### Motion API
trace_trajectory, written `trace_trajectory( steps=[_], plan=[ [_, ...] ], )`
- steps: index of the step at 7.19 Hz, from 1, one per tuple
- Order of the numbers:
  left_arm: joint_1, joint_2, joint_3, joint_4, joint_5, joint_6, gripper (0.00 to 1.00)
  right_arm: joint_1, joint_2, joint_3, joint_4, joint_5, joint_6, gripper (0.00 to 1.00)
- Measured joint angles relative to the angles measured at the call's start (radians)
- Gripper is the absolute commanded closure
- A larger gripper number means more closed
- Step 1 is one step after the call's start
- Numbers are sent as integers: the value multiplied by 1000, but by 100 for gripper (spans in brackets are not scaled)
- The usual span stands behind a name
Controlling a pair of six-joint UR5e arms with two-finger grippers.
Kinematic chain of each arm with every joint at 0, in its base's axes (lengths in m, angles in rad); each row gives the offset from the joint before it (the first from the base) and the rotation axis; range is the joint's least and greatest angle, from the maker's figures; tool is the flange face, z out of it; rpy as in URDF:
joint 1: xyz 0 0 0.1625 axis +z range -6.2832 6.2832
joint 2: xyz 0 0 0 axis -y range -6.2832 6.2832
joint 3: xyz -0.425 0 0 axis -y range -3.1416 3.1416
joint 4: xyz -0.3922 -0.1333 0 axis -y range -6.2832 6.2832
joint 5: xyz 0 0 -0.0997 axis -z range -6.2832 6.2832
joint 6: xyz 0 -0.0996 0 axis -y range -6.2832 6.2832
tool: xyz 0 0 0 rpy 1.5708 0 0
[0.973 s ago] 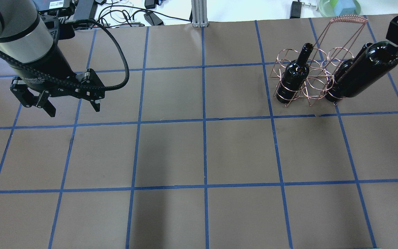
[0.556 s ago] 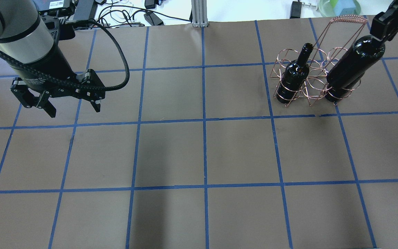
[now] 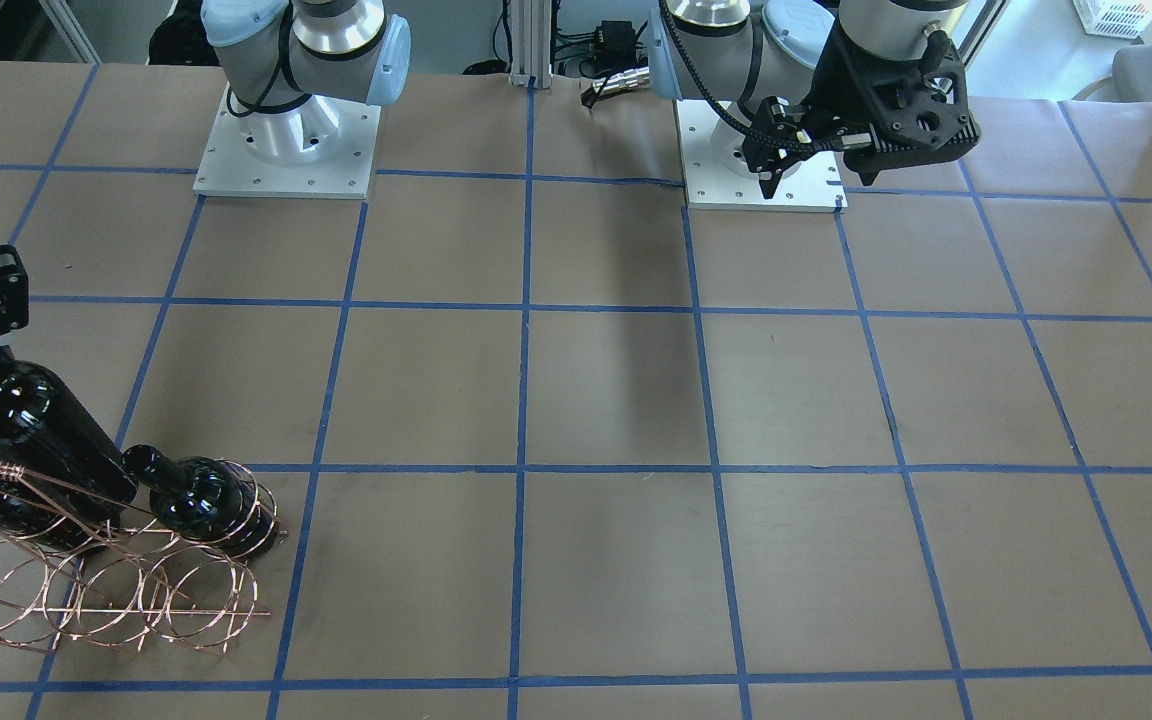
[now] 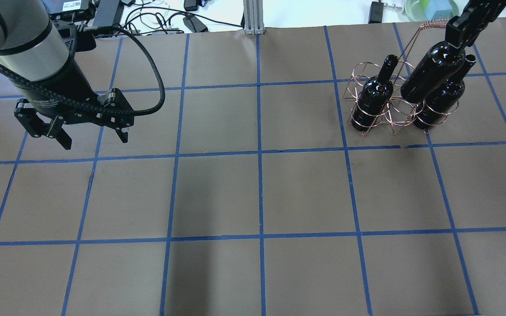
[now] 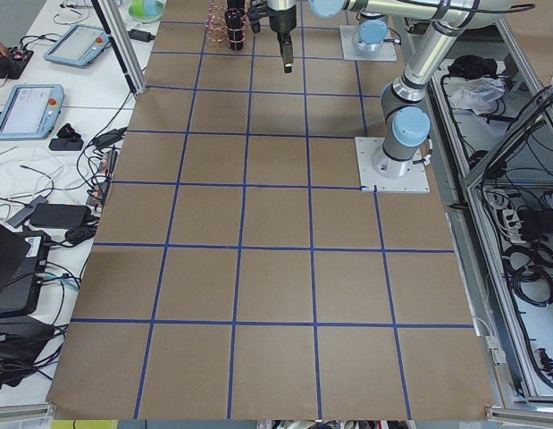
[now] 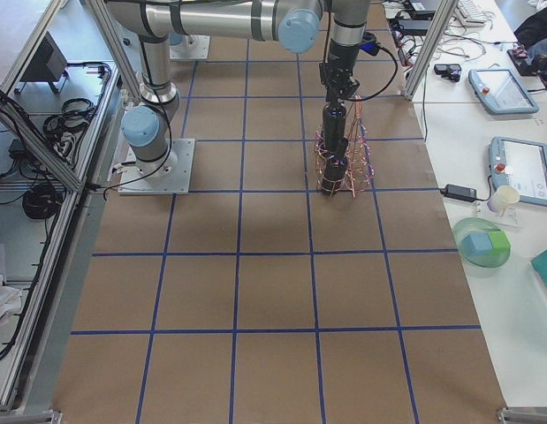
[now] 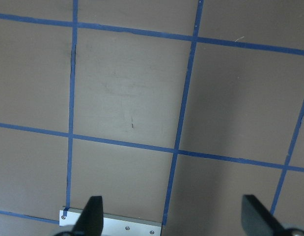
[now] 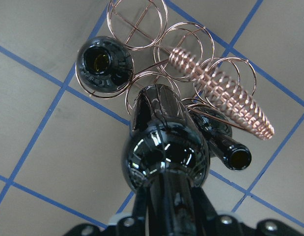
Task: Place wine into wine basket
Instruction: 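Tilt the bottle and insert it into the empty basket slot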
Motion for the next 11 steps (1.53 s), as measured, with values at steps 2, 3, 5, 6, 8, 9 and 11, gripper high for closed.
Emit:
trace_trajectory(
  steps=[2,3,5,6,8,9,11],
  plan=[
    [0,0,0,0,1,0,0,3,14,0,-13,0,-9,100],
    [0,0,0,0,0,0,0,3,18,0,-15,-1,-23,100],
    [0,0,0,0,0,0,0,4,28,1,-17,-4,-38,100],
    [0,0,0,0,1,0,0,4,34,1,-21,-5,-48,100],
    [0,0,0,0,1,0,0,4,41,1,-27,-6,-69,100],
    [0,0,0,-1,1,0,0,4,44,1,-33,-5,-73,100],
    [0,0,0,-1,2,0,0,6,56,2,-46,-3,-79,100]
  ],
)
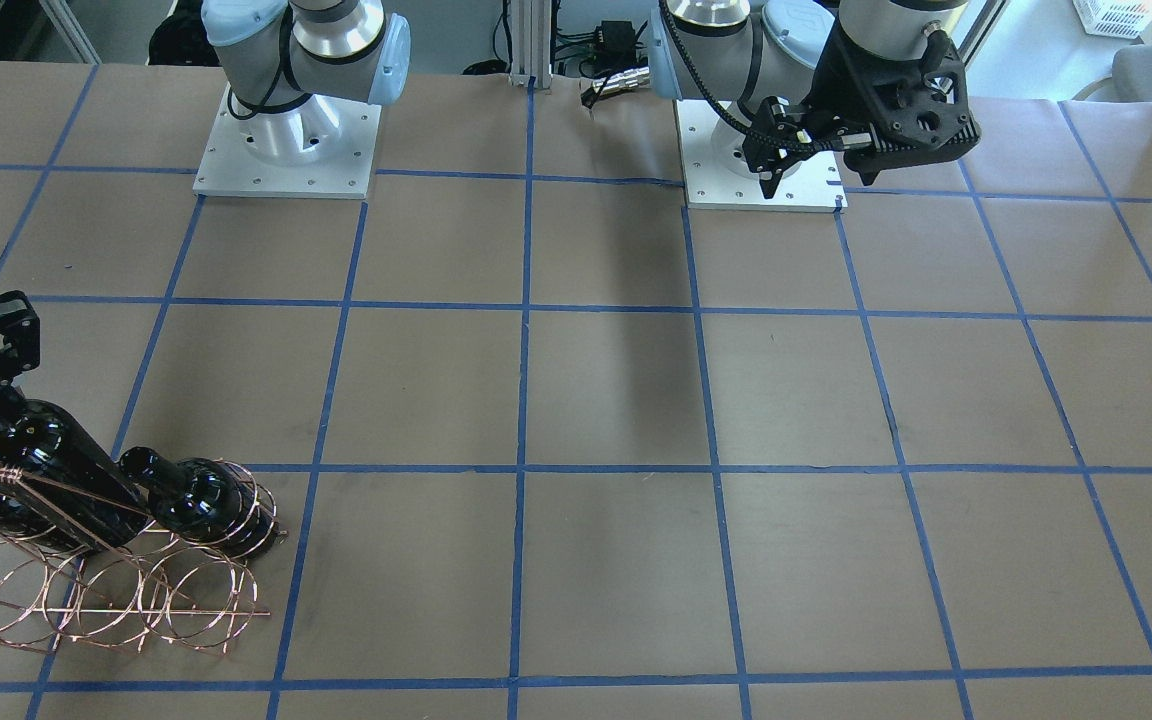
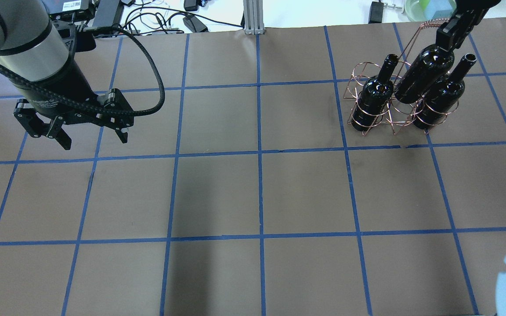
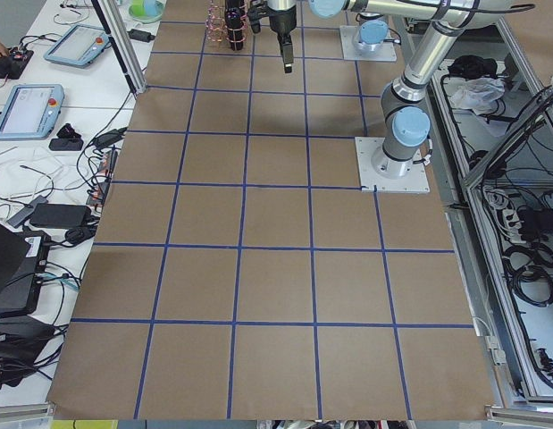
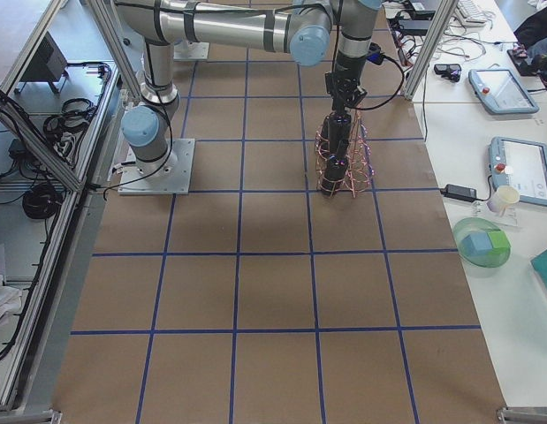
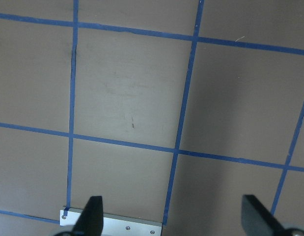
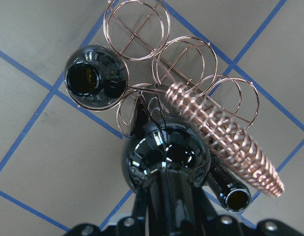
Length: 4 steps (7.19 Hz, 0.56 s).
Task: Place wine into wine basket
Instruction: 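Tilt the bottle and insert it into the empty basket slot, then push the bottle down into the slot and open the right gripper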
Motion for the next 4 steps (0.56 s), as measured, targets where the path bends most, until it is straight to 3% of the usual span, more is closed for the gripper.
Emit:
trace_trajectory(
  steps=[4],
  plan=[
    [0,0,0,0,0,0,0,3,12,12,35,-24,-4,100]
  ],
)
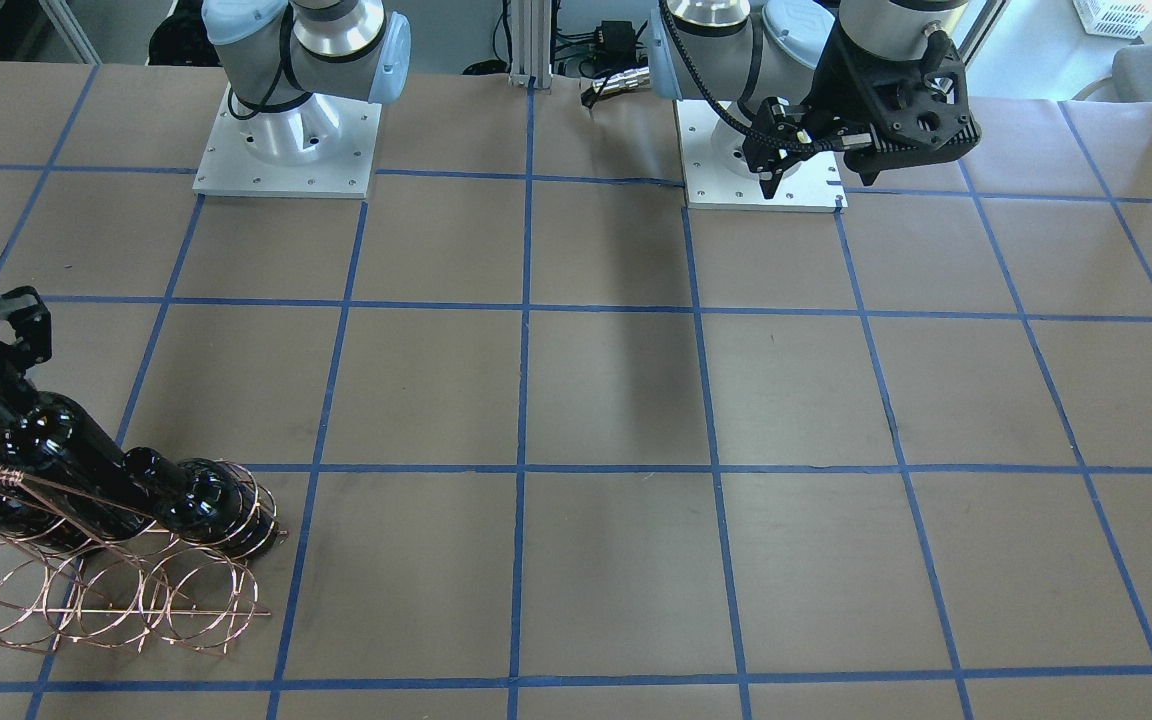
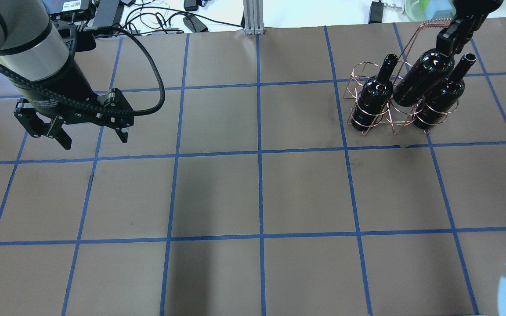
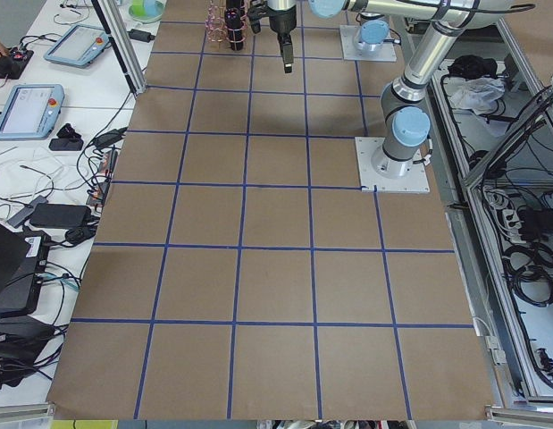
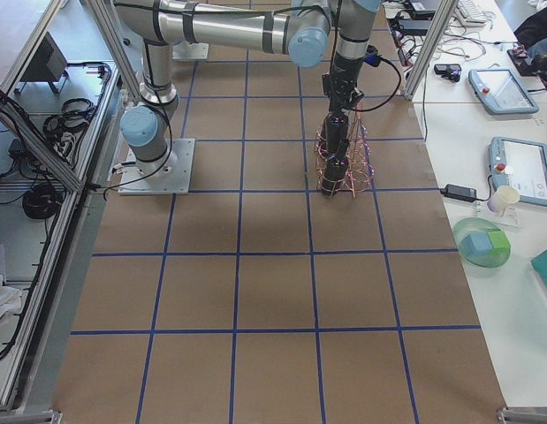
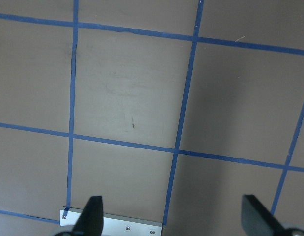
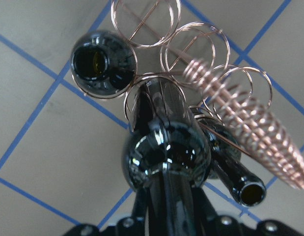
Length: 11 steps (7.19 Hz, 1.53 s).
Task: Place wine into wine basket
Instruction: 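Push the bottle down into the slot and open the right gripper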
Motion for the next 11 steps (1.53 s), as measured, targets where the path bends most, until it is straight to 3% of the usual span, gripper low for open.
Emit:
trace_trajectory(
  steps=[11],
  plan=[
    [0,0,-2,0,0,0,0,5,51,1,8,-46,-21,100]
  ],
)
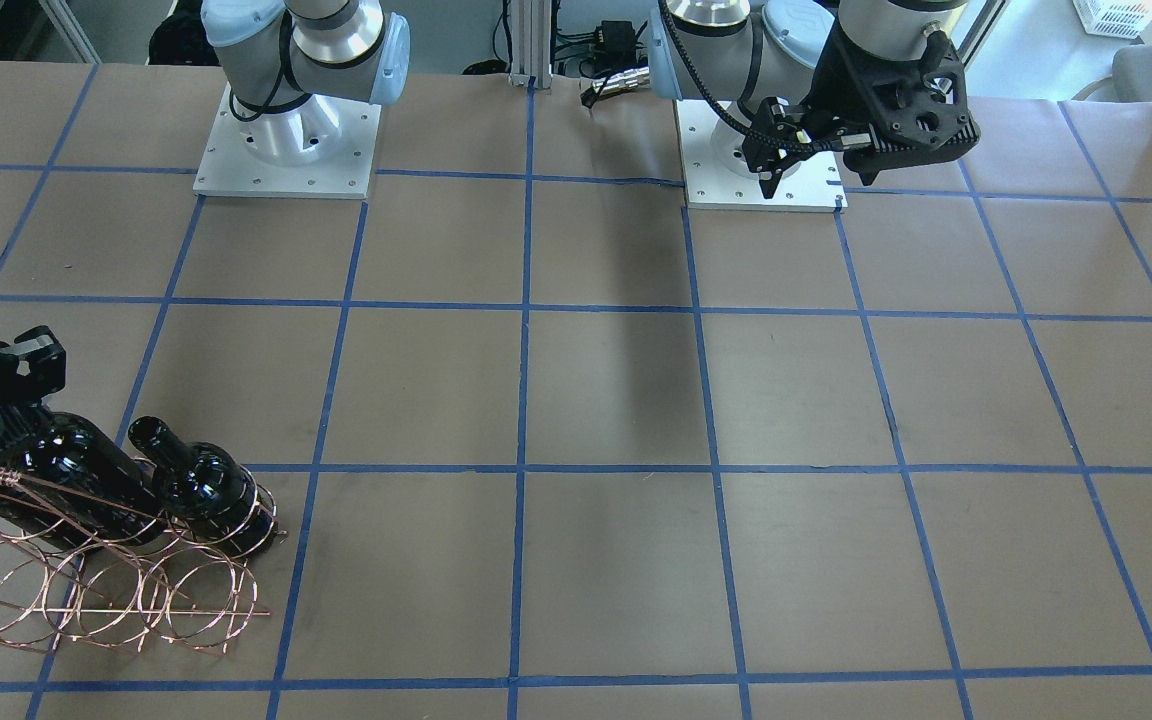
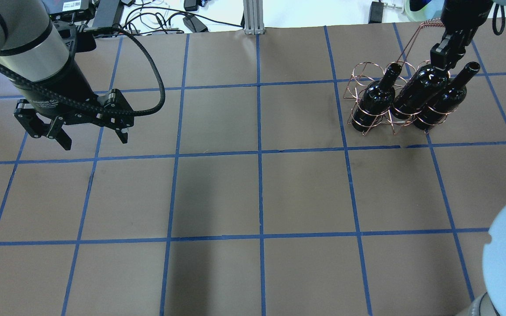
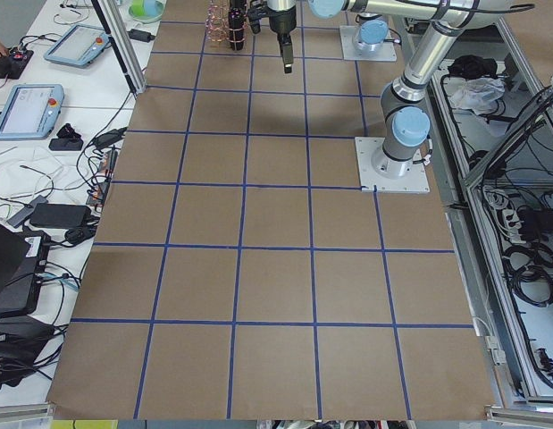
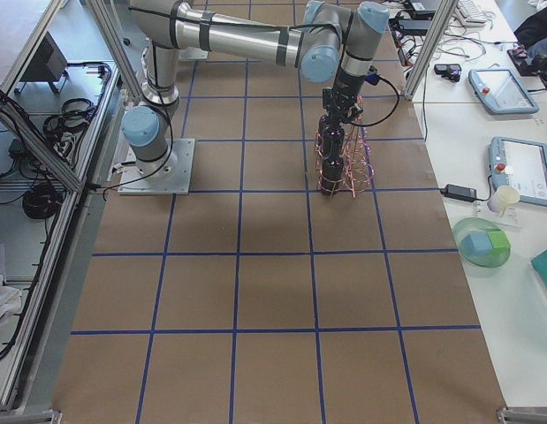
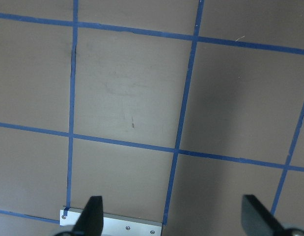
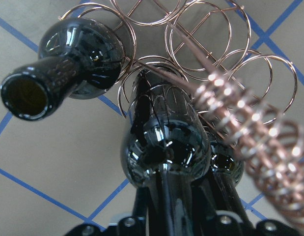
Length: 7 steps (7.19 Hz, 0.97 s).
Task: Place wine into wine basket
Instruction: 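Push the bottle down into the slot and open the right gripper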
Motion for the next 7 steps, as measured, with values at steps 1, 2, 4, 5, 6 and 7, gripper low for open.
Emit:
trace_trajectory(
  steps=[1,2,4,5,6,7],
  plan=[
    [0,0,0,0,0,0,0,2,6,0,-3,0,-1,100],
    [0,0,0,-1,0,0,0,3,12,0,-4,0,-2,100],
    [0,0,0,-3,0,0,0,9,22,0,-7,0,-2,100],
    [0,0,0,-3,0,0,0,12,27,0,-10,-1,-2,100],
    [0,0,0,-3,1,0,0,13,32,0,-11,-4,-3,100],
    [0,0,-3,-3,1,1,0,14,35,0,-11,-10,-4,100]
  ],
)
